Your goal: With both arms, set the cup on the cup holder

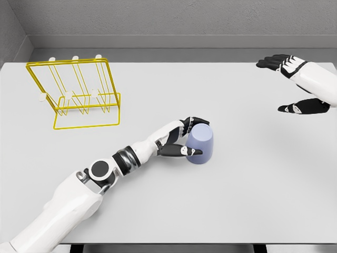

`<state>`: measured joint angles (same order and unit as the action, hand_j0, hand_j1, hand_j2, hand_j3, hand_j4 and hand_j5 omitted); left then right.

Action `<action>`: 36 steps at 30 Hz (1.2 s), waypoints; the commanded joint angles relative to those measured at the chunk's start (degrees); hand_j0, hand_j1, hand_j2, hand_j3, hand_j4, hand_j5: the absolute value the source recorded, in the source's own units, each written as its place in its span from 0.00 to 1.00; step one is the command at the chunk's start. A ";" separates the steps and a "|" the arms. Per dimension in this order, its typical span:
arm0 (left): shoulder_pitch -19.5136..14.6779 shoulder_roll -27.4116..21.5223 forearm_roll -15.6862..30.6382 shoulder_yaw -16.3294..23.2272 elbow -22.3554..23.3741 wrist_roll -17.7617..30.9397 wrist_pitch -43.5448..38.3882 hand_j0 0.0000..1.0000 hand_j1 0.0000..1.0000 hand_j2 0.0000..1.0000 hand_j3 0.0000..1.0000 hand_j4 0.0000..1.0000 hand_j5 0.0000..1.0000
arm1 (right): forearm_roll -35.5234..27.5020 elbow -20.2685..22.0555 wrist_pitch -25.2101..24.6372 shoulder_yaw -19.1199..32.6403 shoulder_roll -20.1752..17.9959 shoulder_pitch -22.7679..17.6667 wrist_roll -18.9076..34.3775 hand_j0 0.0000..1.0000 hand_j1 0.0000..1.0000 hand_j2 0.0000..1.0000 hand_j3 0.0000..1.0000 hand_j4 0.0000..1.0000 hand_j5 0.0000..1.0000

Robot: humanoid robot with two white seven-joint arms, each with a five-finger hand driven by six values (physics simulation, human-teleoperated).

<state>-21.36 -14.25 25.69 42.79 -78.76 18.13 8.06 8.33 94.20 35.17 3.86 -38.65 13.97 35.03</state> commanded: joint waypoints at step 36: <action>5.89 -12.64 3.05 -13.87 -15.72 -0.02 1.96 0.53 0.53 0.53 0.53 0.53 0.53 | -0.16 0.54 -0.17 0.01 0.15 0.18 -0.03 1.00 1.00 1.00 1.00 1.00 1.00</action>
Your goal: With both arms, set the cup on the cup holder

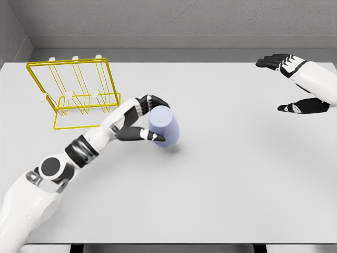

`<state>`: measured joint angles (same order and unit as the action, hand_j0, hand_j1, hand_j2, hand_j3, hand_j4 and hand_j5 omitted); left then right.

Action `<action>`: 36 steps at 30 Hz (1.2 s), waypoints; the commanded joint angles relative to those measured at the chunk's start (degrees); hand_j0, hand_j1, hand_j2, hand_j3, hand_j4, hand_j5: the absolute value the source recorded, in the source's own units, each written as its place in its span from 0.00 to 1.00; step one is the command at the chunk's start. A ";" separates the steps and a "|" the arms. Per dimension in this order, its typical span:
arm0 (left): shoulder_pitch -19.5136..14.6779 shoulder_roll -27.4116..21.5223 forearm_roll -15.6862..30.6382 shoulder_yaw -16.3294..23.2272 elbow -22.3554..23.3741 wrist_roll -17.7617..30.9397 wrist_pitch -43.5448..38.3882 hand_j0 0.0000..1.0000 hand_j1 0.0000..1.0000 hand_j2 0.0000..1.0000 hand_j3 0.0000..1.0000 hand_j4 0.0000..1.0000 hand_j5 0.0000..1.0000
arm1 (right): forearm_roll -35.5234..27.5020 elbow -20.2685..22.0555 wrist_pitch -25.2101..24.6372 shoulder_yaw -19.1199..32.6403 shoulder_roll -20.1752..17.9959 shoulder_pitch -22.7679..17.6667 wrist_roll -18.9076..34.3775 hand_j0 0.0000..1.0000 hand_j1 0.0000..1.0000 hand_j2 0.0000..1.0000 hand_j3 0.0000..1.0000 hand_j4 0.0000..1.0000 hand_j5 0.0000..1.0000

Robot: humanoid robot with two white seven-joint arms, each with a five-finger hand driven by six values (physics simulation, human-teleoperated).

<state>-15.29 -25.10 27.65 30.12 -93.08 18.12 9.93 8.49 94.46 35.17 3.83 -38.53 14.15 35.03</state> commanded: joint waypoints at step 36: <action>-0.53 -14.80 11.11 -12.10 -3.25 -0.45 1.76 0.53 0.53 0.53 0.53 0.53 0.53 | -3.83 1.34 -0.17 1.88 0.64 -2.81 -0.03 1.00 1.00 1.00 1.00 1.00 1.00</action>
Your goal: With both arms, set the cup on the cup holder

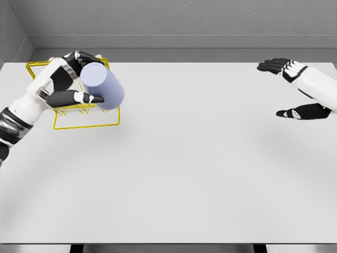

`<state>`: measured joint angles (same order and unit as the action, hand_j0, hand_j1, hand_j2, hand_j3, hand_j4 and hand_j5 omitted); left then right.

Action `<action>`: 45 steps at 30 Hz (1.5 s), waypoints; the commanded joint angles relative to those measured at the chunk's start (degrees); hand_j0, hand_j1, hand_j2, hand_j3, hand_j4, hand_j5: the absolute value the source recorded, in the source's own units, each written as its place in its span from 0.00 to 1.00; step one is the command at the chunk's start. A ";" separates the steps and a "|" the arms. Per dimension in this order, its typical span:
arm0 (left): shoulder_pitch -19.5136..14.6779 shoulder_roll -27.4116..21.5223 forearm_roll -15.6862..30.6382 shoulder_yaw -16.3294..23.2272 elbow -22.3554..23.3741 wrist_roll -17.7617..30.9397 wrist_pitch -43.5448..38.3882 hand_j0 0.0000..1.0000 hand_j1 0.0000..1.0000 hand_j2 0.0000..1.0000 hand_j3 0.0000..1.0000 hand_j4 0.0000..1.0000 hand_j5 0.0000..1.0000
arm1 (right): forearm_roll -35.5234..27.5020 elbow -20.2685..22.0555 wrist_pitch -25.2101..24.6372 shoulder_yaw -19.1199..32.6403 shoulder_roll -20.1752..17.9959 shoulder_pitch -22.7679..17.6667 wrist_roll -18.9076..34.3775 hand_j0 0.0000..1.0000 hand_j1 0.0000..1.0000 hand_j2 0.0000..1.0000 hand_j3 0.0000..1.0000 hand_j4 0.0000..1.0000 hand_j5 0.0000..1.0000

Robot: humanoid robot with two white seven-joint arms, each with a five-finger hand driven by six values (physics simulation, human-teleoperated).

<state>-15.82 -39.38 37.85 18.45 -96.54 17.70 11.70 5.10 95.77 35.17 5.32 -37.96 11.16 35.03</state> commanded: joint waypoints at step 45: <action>-2.28 -0.70 2.06 -0.25 6.28 -0.03 -0.27 0.77 0.77 0.77 0.77 0.77 0.77 | -0.36 -0.06 -0.17 0.57 0.08 0.17 -0.03 1.00 1.00 1.00 1.00 1.00 1.00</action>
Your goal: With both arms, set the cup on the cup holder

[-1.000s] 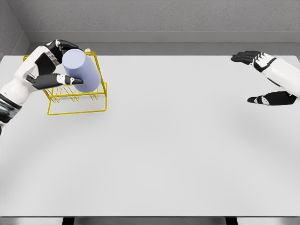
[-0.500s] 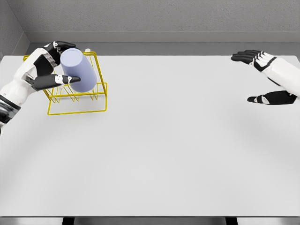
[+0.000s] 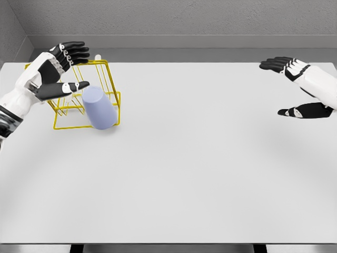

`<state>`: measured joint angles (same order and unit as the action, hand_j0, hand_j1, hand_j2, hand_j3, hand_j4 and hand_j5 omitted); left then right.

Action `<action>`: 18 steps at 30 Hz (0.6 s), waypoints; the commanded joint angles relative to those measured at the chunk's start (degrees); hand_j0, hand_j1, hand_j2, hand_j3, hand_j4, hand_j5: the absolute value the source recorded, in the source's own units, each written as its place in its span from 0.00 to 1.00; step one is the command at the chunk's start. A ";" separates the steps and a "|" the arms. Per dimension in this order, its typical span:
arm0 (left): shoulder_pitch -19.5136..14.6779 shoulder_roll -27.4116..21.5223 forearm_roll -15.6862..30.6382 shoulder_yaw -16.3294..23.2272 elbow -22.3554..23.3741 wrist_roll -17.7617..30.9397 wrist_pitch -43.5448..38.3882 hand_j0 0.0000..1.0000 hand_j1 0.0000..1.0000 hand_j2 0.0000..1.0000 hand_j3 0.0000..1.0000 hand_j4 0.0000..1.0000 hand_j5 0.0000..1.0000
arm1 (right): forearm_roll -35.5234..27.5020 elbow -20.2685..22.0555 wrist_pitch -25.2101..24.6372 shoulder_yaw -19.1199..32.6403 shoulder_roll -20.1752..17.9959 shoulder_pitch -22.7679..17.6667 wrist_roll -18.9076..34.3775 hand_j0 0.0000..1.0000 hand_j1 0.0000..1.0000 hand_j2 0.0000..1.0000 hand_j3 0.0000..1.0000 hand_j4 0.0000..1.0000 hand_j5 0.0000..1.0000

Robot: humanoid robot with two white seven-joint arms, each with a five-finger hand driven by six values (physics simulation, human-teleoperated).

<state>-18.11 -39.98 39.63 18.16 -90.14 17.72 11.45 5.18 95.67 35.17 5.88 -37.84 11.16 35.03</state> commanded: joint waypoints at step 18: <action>0.97 -2.73 1.15 -0.05 -3.38 -0.05 7.09 0.77 0.77 0.77 0.77 0.77 0.77 | -0.43 -0.13 -0.17 0.09 0.84 -0.26 -0.03 1.00 1.00 1.00 1.00 1.00 1.00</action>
<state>-16.53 -41.58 40.16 18.17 -93.16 17.68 16.37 5.18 95.57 35.18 5.92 -37.42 10.90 35.03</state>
